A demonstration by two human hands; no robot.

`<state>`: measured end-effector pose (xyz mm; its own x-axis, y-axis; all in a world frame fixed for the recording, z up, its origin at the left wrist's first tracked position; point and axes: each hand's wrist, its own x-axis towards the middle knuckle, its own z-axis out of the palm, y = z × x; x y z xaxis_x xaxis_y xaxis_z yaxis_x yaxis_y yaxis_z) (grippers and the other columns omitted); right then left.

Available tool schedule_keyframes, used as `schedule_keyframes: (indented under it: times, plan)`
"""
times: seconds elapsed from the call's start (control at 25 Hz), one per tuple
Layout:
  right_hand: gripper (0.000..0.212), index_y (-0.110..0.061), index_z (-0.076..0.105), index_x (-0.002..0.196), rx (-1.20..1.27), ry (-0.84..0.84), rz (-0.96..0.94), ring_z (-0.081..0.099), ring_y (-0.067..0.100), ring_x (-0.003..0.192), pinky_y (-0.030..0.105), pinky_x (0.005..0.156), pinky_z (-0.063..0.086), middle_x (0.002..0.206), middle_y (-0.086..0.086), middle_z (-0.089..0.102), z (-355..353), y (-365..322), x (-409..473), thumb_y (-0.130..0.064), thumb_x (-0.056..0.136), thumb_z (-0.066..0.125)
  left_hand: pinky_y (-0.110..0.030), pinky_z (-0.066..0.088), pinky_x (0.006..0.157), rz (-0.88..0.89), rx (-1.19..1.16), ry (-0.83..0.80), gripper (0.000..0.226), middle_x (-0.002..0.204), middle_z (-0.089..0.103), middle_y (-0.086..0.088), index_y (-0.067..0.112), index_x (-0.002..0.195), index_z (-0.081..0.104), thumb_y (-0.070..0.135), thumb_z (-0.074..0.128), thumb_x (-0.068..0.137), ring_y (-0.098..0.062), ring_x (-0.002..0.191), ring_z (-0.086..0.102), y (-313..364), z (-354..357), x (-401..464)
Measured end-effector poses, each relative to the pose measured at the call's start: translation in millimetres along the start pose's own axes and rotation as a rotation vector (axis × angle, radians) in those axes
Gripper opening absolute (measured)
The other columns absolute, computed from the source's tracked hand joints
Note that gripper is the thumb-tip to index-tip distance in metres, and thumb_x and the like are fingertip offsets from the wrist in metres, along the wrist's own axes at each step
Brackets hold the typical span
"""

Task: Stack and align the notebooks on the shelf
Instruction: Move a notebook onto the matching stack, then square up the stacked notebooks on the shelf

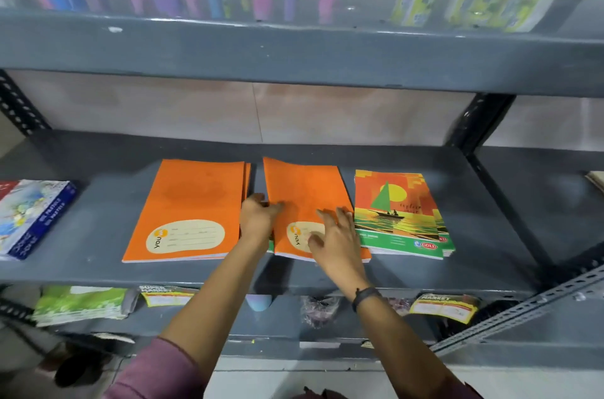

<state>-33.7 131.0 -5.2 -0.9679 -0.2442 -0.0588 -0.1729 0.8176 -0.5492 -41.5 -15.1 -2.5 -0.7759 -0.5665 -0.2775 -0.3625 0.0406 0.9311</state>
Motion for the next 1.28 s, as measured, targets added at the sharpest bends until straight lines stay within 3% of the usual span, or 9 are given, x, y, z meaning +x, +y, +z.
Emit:
schedule_keyframes:
  times: [0.16,0.36,0.52,0.6,0.72,0.88,1.04,1.16,1.28]
  plan:
    - [0.05,-0.02,0.04,0.138,-0.023,0.02,0.024,0.015,0.029,0.145,0.044,0.116,0.018,0.154,0.011,0.027,2,-5,-1,-0.028,0.089,0.048,-0.042,0.05,0.089,-0.037,-0.054,-0.23,0.039,0.121,0.057,-0.015,0.006,0.123,0.041,0.01,0.052,0.087,-0.032,0.107,0.058,8,1,-14]
    - [0.054,-0.015,0.042,0.136,0.305,0.104,0.084,0.038,0.032,0.133,0.043,0.108,0.036,0.145,0.013,0.041,-6,-38,8,-0.037,0.088,0.054,-0.02,0.048,0.065,0.117,-0.302,-0.161,0.035,0.108,0.058,-0.01,0.005,0.124,0.04,0.004,0.046,0.09,-0.021,0.087,0.058,31,-59,-22]
    - [0.048,-0.012,0.047,0.132,0.527,0.074,0.03,0.05,0.027,0.124,0.028,0.094,0.042,0.138,0.01,0.052,4,-108,18,-0.02,0.087,0.061,-0.025,0.05,0.06,0.117,-0.277,-0.029,0.026,0.088,0.061,0.0,0.015,0.115,0.046,0.013,0.05,0.09,-0.018,0.074,0.061,28,-145,-11]
    - [0.045,-0.011,0.051,0.13,0.511,-0.049,0.0,0.053,0.027,0.121,0.026,0.093,0.042,0.137,0.01,0.054,23,-134,20,-0.013,0.086,0.061,-0.036,0.051,0.068,0.125,-0.063,0.094,0.021,0.087,0.062,-0.006,0.012,0.107,0.051,0.016,0.054,0.087,-0.03,0.083,0.062,11,-181,8]
    - [0.041,-0.011,0.056,0.125,0.417,-0.127,0.028,0.058,0.029,0.114,0.031,0.094,0.045,0.131,0.013,0.059,59,-137,17,-0.014,0.084,0.062,-0.042,0.046,0.076,0.005,0.636,0.183,0.031,0.106,0.06,-0.02,0.005,0.102,0.055,0.028,0.056,0.082,-0.04,0.097,0.058,-15,-218,21]
    - [0.039,-0.013,0.059,0.12,0.204,0.259,0.21,0.054,0.034,0.115,0.04,0.093,0.047,0.125,0.016,0.059,53,-93,10,-0.021,0.082,0.063,-0.047,0.043,0.085,0.32,0.913,0.361,0.034,0.118,0.055,-0.022,0.008,0.114,0.055,0.02,0.054,0.082,-0.041,0.107,0.049,-21,-194,3]
    - [0.049,-0.012,0.05,0.127,0.112,0.301,0.414,0.043,0.039,0.125,0.049,0.102,0.04,0.133,0.019,0.052,34,-39,8,-0.025,0.081,0.061,-0.037,0.039,0.097,0.63,0.574,-0.024,0.037,0.124,0.058,-0.018,0.006,0.121,0.053,0.008,0.047,0.085,-0.034,0.114,0.051,-6,-108,-14]
    - [0.049,-0.01,0.051,0.125,0.139,0.245,0.408,0.05,0.037,0.12,0.046,0.1,0.043,0.129,0.017,0.057,31,-24,8,-0.027,0.081,0.062,-0.039,0.04,0.098,0.383,0.479,-0.363,0.036,0.129,0.052,-0.025,0.002,0.123,0.048,0.014,0.04,0.09,-0.038,0.118,0.049,-1,-40,-10]
    - [0.048,-0.014,0.055,0.124,0.188,0.237,0.331,0.053,0.032,0.119,0.04,0.1,0.045,0.127,0.014,0.06,34,-26,6,-0.026,0.078,0.065,-0.04,0.036,0.104,0.183,0.548,-0.355,0.037,0.132,0.044,-0.025,0.005,0.124,0.046,0.018,0.037,0.091,-0.04,0.122,0.043,-11,-10,-1]
